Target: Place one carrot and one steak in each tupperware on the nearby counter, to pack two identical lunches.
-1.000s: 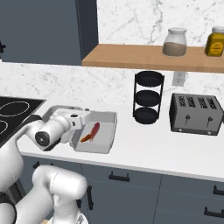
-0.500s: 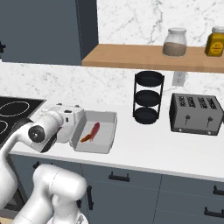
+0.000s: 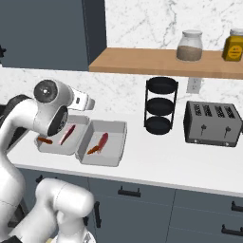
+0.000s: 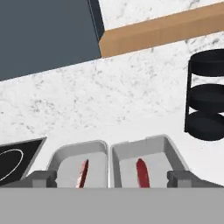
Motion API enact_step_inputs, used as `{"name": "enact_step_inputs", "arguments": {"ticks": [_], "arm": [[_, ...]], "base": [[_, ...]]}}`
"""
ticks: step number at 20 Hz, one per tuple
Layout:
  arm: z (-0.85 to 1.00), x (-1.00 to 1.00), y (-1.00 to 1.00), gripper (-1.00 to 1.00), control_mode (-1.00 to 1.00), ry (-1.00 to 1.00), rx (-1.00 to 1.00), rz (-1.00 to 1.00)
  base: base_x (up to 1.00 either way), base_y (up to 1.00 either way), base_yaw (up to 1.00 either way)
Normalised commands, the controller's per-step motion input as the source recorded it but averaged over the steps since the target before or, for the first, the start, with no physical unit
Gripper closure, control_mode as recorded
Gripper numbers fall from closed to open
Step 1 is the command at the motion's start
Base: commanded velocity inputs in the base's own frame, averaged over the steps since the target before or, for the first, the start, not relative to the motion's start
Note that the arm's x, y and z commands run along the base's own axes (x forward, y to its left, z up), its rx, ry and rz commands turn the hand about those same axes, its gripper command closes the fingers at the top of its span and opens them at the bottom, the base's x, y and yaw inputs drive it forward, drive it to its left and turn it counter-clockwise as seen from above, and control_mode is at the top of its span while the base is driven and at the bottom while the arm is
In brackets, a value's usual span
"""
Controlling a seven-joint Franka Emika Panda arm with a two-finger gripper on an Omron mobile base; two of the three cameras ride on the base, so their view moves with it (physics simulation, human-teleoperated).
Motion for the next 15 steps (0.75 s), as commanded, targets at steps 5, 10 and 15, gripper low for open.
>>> {"name": "enact_step_inputs", "arguments": {"ticks": [5, 10, 15], "arm": [[0.12, -0.28, 0.37, -1.0, -1.0, 0.21, -0.2, 0.18], [-0.02, -0.24, 0.19, -1.0, -1.0, -0.02, -0.14, 0.09], [-0.34, -0.3, 0.09, -1.0, -1.0, -0.07, 0.01, 0.02]], "base": [[0.0, 0.0, 0.0], [0.0, 0.0, 0.0], [0.0, 0.0, 0.0]]}}
